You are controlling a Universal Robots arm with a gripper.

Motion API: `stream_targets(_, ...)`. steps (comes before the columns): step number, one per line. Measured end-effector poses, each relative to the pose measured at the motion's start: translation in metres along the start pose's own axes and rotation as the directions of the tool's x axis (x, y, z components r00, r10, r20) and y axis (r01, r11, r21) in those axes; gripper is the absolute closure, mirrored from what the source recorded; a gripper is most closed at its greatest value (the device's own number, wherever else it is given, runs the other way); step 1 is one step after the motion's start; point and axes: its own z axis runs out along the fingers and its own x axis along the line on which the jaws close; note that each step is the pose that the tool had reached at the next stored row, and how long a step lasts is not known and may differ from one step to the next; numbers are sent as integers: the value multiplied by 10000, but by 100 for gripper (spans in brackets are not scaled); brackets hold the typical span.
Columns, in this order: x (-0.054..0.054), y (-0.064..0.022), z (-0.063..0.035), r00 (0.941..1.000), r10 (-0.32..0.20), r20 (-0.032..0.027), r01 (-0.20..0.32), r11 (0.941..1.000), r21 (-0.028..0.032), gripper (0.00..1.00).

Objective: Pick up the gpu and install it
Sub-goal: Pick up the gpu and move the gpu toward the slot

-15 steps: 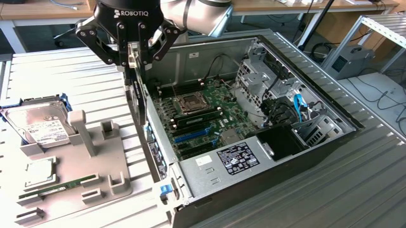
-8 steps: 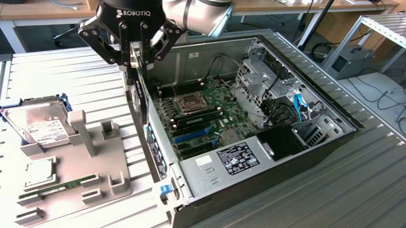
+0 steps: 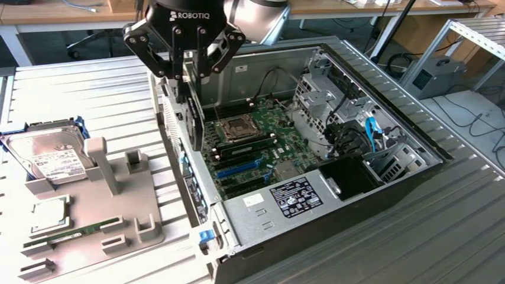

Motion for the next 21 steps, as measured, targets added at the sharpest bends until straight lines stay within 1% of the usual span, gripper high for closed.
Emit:
stream_targets(1, -35, 2, 0, 10000, 0, 1, 0, 10000, 9, 74)
stream_targets(2, -68, 5, 3, 10000, 1, 3, -1, 10000, 32, 74)
stream_targets(4, -144, 10, 9, 10000, 3, 7, -3, 10000, 96, 74)
stream_targets(6, -183, 13, 12, 10000, 4, 10, -5, 9999, 137, 74)
stream_targets(7, -213, 15, 14, 10000, 6, 12, -6, 9999, 172, 74)
stream_targets(19, -272, 19, 20, 10000, 8, 17, -8, 9997, 233, 74)
stream_targets(21, -289, 21, 21, 10000, 8, 18, -8, 9997, 251, 74)
